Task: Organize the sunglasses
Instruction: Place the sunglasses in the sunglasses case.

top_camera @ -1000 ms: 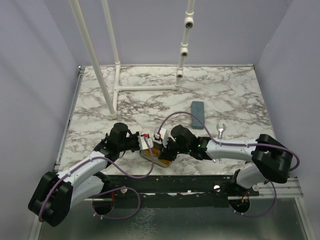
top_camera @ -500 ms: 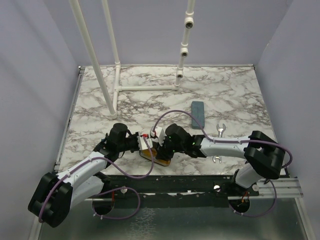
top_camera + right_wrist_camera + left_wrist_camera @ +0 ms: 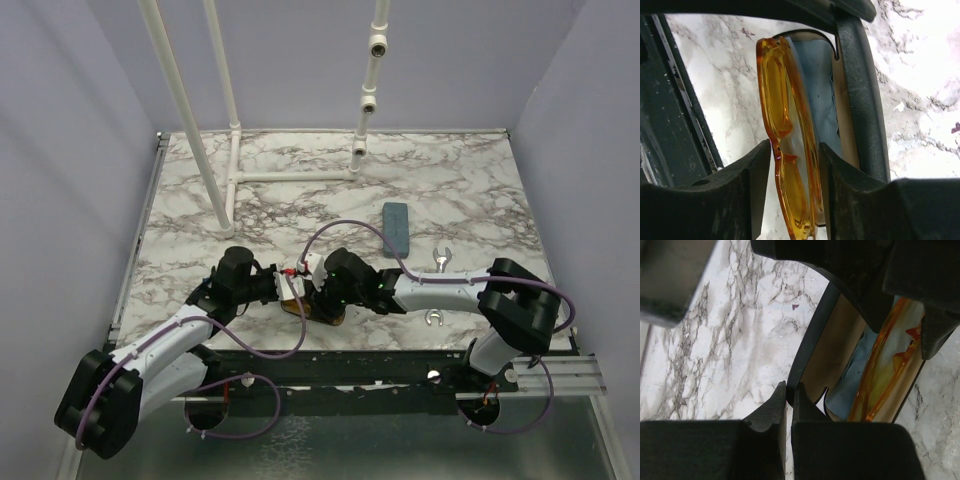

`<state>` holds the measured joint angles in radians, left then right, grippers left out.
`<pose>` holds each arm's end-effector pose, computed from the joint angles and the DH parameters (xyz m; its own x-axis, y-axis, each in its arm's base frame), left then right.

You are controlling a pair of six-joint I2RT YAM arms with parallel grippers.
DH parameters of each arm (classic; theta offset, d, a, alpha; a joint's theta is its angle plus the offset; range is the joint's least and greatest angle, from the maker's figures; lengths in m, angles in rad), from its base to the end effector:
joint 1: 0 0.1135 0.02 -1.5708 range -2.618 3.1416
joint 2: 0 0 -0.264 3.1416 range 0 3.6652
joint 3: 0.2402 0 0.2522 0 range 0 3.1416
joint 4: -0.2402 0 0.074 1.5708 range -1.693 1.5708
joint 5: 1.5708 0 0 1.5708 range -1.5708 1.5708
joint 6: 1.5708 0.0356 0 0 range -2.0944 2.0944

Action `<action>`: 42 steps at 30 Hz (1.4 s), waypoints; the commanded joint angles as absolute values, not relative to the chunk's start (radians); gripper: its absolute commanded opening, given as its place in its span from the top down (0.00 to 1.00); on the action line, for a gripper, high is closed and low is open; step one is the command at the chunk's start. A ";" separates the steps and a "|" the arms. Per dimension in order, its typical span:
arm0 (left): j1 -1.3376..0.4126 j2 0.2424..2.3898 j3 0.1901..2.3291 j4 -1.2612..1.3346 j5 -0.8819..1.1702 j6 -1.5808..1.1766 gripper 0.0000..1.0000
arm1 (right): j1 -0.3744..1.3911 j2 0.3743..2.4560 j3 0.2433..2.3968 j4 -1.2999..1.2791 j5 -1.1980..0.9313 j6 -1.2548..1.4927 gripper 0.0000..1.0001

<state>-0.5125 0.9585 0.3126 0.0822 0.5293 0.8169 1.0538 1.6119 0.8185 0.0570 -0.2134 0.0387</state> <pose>0.1555 -0.1081 0.1740 0.2610 0.5752 -0.7753 0.8838 0.1806 0.4316 0.1546 0.2872 0.1717 -0.3676 -0.5700 -0.7348 -0.9136 0.3690 0.1708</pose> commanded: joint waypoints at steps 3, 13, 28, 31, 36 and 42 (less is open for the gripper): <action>-0.518 0.913 0.278 0.072 0.572 0.913 1.00 | 1.043 1.594 0.831 0.002 -0.124 0.039 0.50; -0.520 0.900 0.252 0.048 0.582 0.953 1.00 | 1.043 1.535 0.840 0.010 -0.046 0.040 0.48; -0.520 0.898 0.261 0.011 0.606 0.966 1.00 | 1.043 1.572 0.865 0.002 0.035 0.055 0.64; -0.520 0.893 0.258 0.005 0.610 0.970 1.00 | 1.042 1.570 0.873 0.002 0.060 0.056 0.62; -0.520 0.890 0.255 0.002 0.612 0.982 1.00 | 1.042 1.559 0.884 -0.033 0.072 0.056 0.56; -0.520 0.889 0.255 0.002 0.614 0.991 1.00 | 1.043 1.545 0.882 -0.020 0.072 0.067 0.55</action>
<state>-0.5121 0.8917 0.2790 0.1032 0.5335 0.9455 1.0595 1.5593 0.8520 -0.0322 -0.0349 0.0624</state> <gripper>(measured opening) 0.024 0.442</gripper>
